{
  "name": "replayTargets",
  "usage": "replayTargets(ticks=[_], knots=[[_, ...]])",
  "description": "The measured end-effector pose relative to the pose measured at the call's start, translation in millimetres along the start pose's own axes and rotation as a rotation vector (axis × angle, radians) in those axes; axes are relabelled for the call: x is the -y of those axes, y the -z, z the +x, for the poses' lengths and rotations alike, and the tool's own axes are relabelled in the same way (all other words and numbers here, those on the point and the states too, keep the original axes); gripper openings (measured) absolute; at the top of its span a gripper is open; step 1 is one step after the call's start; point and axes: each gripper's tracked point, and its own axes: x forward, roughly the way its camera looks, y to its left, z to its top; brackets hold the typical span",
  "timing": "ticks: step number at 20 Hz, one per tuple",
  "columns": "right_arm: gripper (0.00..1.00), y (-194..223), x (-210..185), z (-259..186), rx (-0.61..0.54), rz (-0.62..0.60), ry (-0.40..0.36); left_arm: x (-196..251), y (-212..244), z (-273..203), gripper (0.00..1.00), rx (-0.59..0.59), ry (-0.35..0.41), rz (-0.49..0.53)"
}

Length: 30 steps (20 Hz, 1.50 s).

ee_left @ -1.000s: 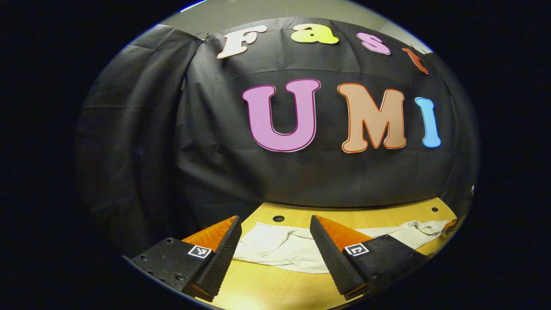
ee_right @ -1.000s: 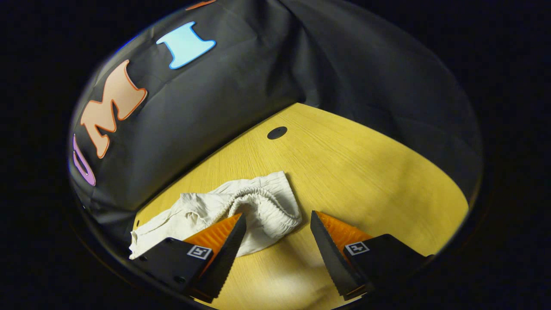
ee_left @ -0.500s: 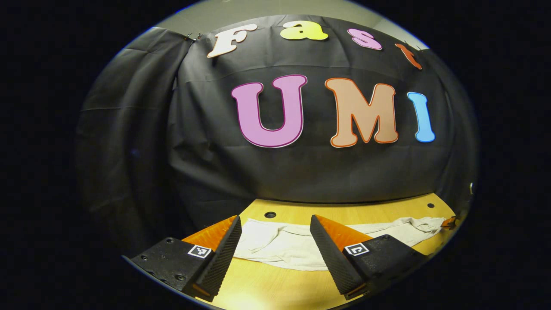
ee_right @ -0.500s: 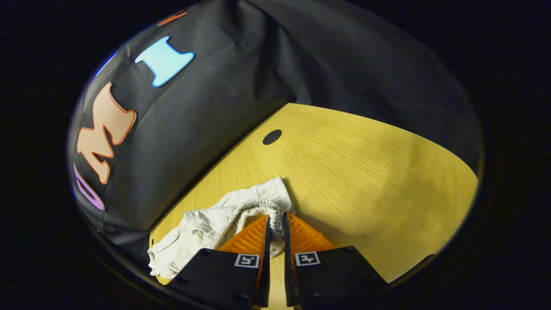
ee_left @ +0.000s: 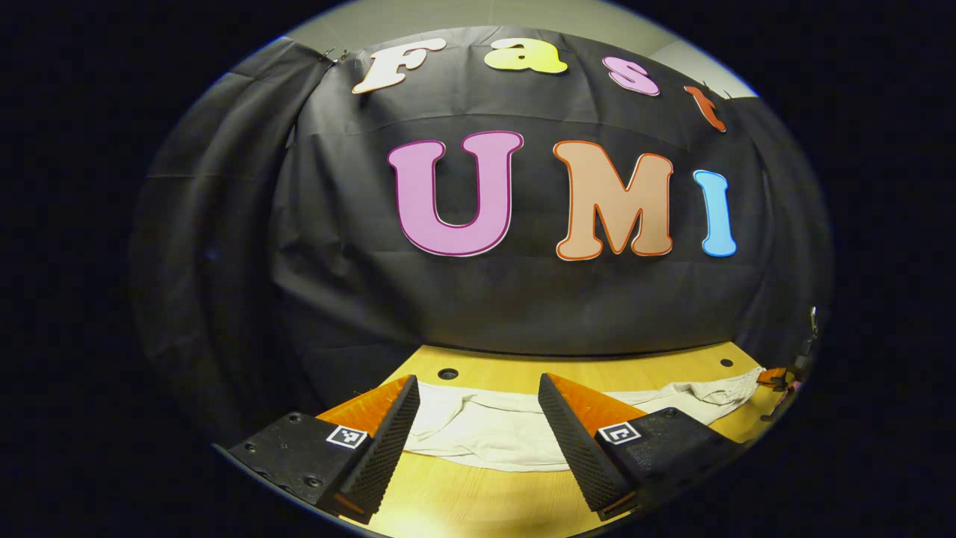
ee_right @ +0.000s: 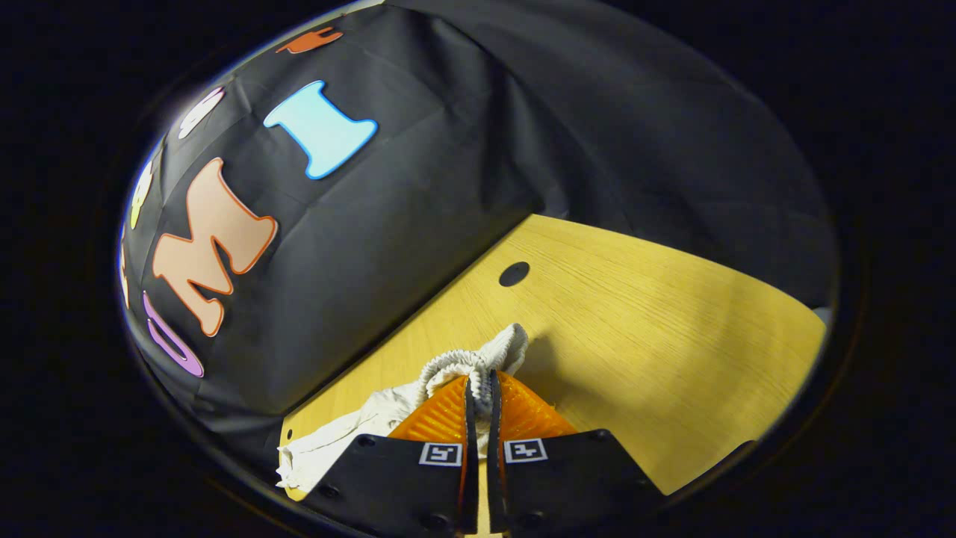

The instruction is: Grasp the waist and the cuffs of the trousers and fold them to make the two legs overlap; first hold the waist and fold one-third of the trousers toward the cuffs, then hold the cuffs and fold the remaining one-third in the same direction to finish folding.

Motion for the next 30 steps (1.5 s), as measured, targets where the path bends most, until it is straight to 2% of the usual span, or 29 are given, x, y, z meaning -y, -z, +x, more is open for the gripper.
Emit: replayTargets(ticks=[5, 8, 11, 14, 17, 21, 24, 26, 29, 30], knots=[[0.06, -16.1, -78.0, -29.2, 0.087, -0.102, -0.057, -23.2, 12.2, 21.3, 0.96, -0.019, 0.07, -0.028], [0.06, -12.6, -141.5, -49.8, 0.141, -0.192, -0.094, -42.5, 20.5, 39.0, 0.96, -0.035, 0.114, -0.046], [0.06, 8.6, -216.5, -66.3, 0.167, -0.265, -0.162, -65.2, 28.5, 58.2, 0.96, -0.05, 0.147, -0.062], [0.07, 55.1, -293.4, -66.6, 0.149, -0.346, -0.243, -92.4, 38.6, 78.0, 0.94, -0.063, 0.156, -0.069], [0.06, 121.2, -358.7, -60.4, 0.077, -0.407, -0.336, -117.1, 52.2, 98.1, 0.95, -0.08, 0.154, -0.08], [0.06, 214.5, -403.6, -52.3, -0.031, -0.495, -0.41, -148.3, 82.8, 120.0, 0.94, -0.128, 0.147, -0.09], [0.1, 268.0, -409.6, -47.5, -0.125, -0.561, -0.42, -169.5, 113.0, 138.3, 0.94, -0.18, 0.131, -0.106], [0.17, 292.1, -408.4, -35.3, -0.179, -0.584, -0.41, -181.1, 136.5, 150.2, 0.95, -0.229, 0.11, -0.114], [0.77, 294.7, -414.2, -42.1, -0.165, -0.587, -0.427, -197.9, 170.1, 160.5, 0.95, -0.284, 0.099, -0.142], [0.87, 289.4, -413.7, -48.2, -0.156, -0.589, -0.419, -200.8, 180.6, 161.2, 0.95, -0.306, 0.098, -0.146]])
